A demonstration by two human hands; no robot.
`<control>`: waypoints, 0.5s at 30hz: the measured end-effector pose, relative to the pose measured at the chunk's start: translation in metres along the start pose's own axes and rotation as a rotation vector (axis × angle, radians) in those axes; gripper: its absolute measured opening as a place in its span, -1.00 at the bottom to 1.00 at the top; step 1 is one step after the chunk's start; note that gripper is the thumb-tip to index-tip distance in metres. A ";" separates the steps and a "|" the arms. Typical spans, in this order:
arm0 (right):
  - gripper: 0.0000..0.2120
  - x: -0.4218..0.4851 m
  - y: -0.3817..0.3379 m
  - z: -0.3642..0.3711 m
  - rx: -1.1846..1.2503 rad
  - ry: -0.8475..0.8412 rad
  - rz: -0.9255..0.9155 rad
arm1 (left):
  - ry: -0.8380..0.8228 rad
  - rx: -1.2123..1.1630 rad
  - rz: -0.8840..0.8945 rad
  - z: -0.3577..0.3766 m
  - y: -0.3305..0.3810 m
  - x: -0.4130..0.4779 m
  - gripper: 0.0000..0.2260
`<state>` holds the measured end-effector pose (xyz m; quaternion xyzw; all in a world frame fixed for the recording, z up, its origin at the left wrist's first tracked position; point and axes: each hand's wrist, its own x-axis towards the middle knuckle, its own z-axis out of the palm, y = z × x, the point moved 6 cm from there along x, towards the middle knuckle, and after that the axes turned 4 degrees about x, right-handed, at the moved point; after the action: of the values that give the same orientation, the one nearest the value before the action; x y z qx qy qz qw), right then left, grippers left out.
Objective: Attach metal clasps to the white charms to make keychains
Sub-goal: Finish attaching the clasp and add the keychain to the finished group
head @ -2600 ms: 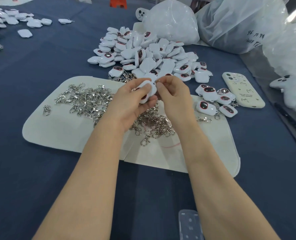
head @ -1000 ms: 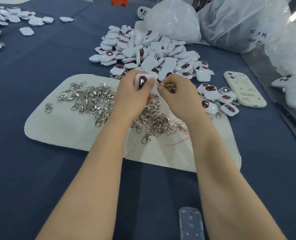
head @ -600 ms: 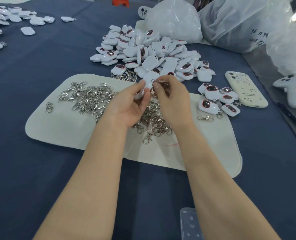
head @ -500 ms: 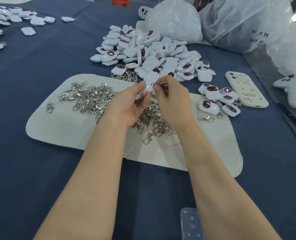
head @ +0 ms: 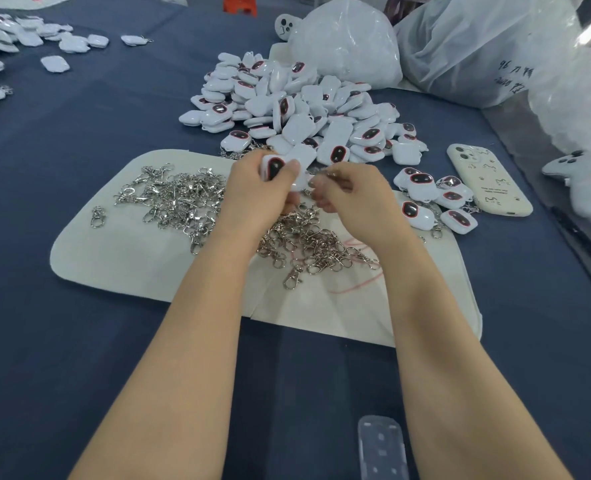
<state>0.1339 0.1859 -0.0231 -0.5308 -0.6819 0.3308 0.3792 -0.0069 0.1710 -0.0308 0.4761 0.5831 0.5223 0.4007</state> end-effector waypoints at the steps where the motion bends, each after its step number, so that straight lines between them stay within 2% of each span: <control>1: -0.84 -0.001 0.004 -0.001 0.138 0.013 0.041 | 0.020 -0.139 -0.097 -0.001 -0.006 0.001 -0.92; 4: -0.83 -0.002 0.015 0.000 0.434 0.088 0.199 | 0.041 -0.441 -0.273 -0.002 -0.016 0.001 -0.93; 6: -0.85 -0.001 0.017 0.001 0.466 0.137 0.240 | 0.027 -0.467 -0.289 -0.001 -0.017 0.001 -0.95; 10: -0.80 0.000 0.003 0.013 0.368 -0.007 0.089 | -0.015 -0.203 -0.139 0.002 -0.007 0.001 -0.95; 12: -0.88 -0.004 0.000 0.017 0.365 -0.076 0.088 | -0.018 -0.074 -0.048 0.002 -0.002 0.000 -0.93; 15: -0.86 -0.007 0.001 0.015 0.424 -0.106 0.116 | -0.029 0.019 0.032 0.003 0.003 0.000 -0.85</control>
<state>0.1227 0.1786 -0.0328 -0.4593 -0.5844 0.5154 0.4265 -0.0039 0.1718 -0.0284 0.4966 0.5745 0.5161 0.3962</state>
